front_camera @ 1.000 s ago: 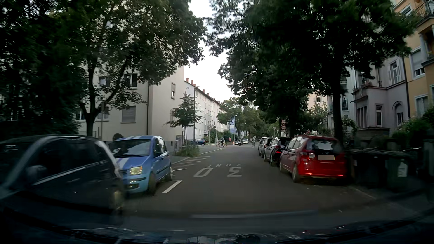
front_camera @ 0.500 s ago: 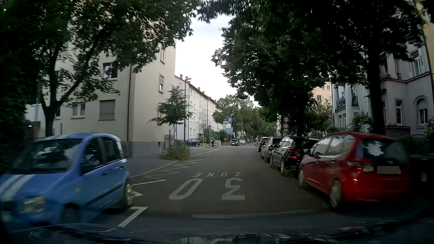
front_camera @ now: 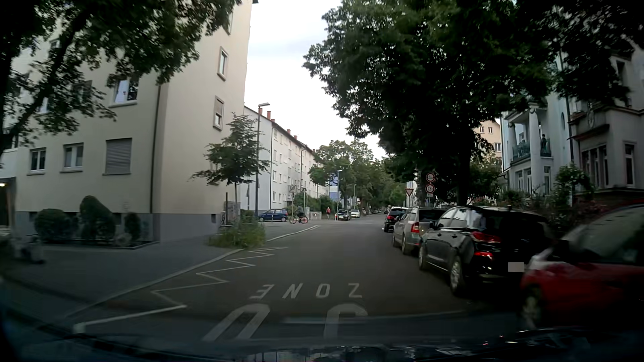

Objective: Follow the waypoints while adhering to traffic rules and regulations

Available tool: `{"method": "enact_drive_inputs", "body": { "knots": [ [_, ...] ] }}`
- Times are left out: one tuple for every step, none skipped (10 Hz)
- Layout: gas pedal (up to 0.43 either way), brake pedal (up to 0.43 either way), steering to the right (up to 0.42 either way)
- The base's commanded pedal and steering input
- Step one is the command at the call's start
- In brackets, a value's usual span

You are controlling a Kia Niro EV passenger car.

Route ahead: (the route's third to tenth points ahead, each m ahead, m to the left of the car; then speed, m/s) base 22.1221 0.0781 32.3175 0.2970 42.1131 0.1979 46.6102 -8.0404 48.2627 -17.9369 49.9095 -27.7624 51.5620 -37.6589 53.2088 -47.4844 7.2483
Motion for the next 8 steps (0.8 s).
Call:
{"method": "enact_drive_inputs", "body": {
  "knots": [
    [0.047, 0.000, 0.016],
    [0.047, 0.000, 0.016],
    [0.047, 0.000, 0.016],
    [0.047, 0.000, 0.016],
    [0.047, 0.000, 0.017],
    [0.047, 0.000, 0.017],
    [0.047, 0.000, 0.016],
    [0.047, 0.000, 0.016]
  ]
}}
